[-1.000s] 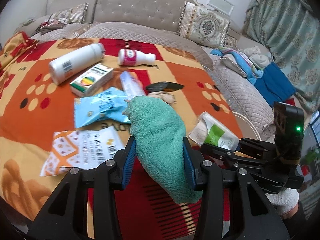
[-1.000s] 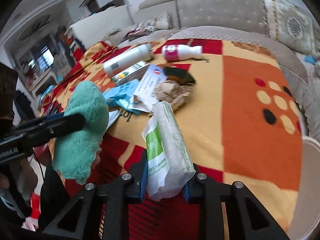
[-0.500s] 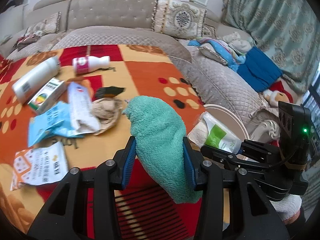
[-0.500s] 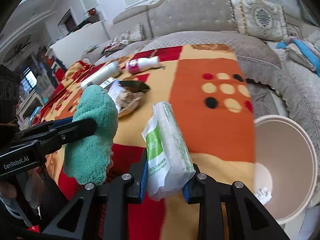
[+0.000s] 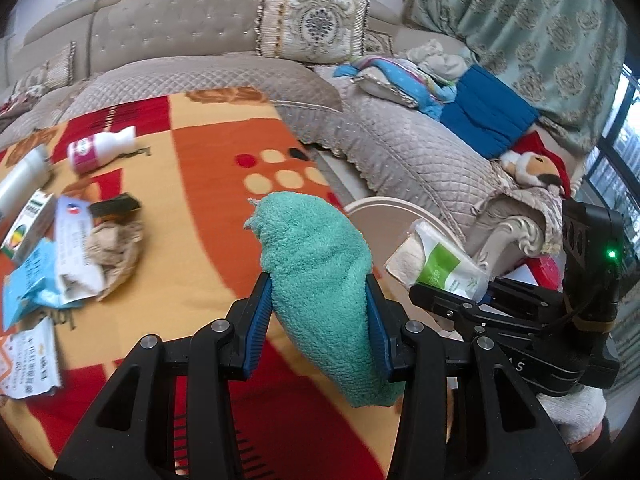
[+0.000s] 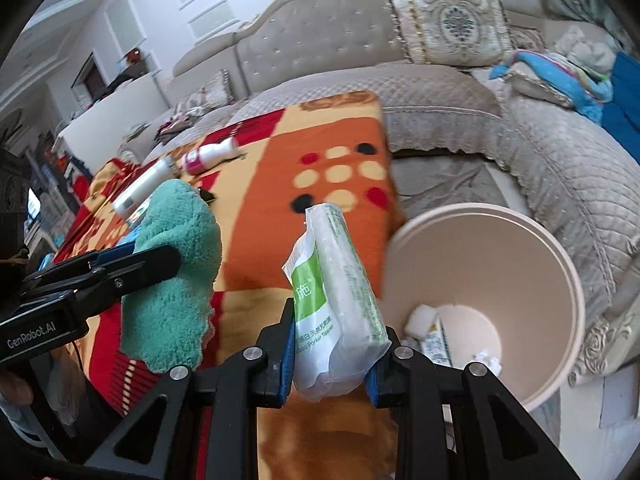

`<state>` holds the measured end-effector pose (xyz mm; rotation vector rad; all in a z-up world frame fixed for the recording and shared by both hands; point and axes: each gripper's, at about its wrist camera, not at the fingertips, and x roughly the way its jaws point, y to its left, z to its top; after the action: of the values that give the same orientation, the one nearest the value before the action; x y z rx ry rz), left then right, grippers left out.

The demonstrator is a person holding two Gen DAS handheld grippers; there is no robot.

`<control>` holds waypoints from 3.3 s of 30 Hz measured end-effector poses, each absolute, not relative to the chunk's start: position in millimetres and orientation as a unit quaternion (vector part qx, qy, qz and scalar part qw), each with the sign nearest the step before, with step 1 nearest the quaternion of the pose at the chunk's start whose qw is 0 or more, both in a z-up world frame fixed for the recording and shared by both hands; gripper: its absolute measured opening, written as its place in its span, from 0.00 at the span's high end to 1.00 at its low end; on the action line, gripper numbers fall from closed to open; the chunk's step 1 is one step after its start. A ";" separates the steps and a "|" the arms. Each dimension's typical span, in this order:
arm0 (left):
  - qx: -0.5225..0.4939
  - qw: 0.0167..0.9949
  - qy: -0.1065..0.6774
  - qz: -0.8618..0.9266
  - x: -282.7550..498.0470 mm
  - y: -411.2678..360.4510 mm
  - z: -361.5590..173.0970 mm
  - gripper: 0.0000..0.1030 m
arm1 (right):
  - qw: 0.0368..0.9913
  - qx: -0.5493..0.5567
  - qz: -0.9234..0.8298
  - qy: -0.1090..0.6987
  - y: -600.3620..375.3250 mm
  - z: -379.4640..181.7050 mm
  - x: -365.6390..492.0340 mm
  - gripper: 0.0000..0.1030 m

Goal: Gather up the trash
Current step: 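Carry cloth and tissue pack to the beige bin and open both grippers, then move both tools back over the blanket, then grasp the printed snack bag with the left gripper while the right gripper grasps the dark green pouch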

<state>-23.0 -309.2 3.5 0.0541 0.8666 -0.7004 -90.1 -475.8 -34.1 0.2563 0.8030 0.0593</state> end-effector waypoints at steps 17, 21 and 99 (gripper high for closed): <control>0.048 0.826 0.418 -0.374 -14.9 -381.2 -6.7 0.59 | 0.907 0.151 -0.038 0.391 -534.9 -52.6 -106.8 0.75; 0.050 0.823 0.420 -0.379 -15.5 -392.1 -11.7 0.59 | 0.903 0.164 -0.047 0.395 -547.1 -60.0 -107.2 0.75; -0.020 0.887 0.434 -0.157 -35.7 -67.9 -34.2 0.38 | 0.894 0.062 0.094 0.433 -318.0 -41.4 -11.2 0.37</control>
<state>-35.7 -67.9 -34.2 -0.0414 0.9017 -0.3265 -11.2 -318.0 -41.4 0.1279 0.8986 0.1957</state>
